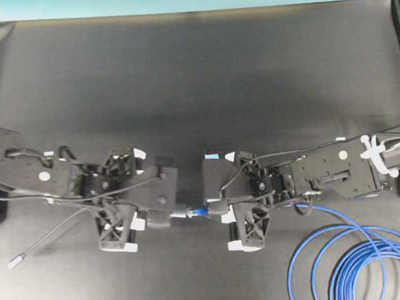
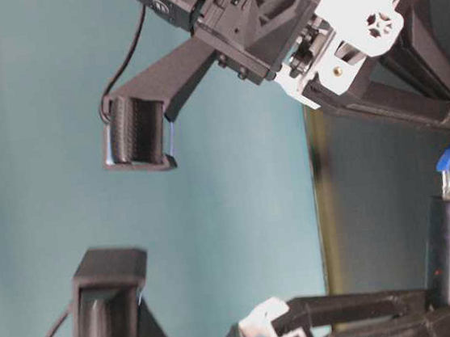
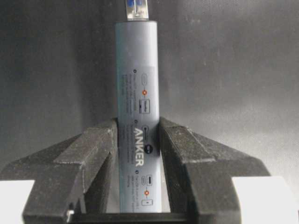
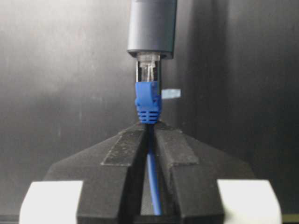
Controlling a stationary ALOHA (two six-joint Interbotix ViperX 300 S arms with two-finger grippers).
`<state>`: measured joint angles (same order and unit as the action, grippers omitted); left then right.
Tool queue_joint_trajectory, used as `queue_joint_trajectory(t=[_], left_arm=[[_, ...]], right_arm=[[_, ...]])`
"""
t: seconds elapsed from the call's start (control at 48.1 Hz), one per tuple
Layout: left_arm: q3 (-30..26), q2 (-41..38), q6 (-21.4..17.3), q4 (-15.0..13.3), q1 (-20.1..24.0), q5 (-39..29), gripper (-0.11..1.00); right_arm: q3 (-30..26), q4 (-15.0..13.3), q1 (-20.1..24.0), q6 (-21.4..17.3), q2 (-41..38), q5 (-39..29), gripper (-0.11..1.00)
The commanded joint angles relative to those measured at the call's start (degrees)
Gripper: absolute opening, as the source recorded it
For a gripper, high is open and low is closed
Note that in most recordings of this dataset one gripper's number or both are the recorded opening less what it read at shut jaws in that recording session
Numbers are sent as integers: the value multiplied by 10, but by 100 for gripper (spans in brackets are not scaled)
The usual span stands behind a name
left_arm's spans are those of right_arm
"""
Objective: Insert the LAN cable into the hub.
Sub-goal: 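Press the right gripper's plug further into the hub port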
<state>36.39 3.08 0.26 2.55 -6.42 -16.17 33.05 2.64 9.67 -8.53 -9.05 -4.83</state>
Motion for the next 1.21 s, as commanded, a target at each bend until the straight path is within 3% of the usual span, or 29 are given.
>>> queue_joint_trajectory(t=[0.0, 0.333, 0.791, 1.186], left_arm=[[-23, 2, -8, 2, 2, -2, 29], [-42, -10, -29, 2, 4, -22, 29], [-46, -12, -30, 3, 4, 21, 29], [-34, -11, -31, 2, 11, 47, 29]], right_arm=[[-18, 3, -6, -13, 5, -13, 2], [-32, 3, -8, -18, 11, -18, 2], [-38, 0, -17, -18, 9, 45, 2], [-27, 0, -18, -17, 13, 55, 2]])
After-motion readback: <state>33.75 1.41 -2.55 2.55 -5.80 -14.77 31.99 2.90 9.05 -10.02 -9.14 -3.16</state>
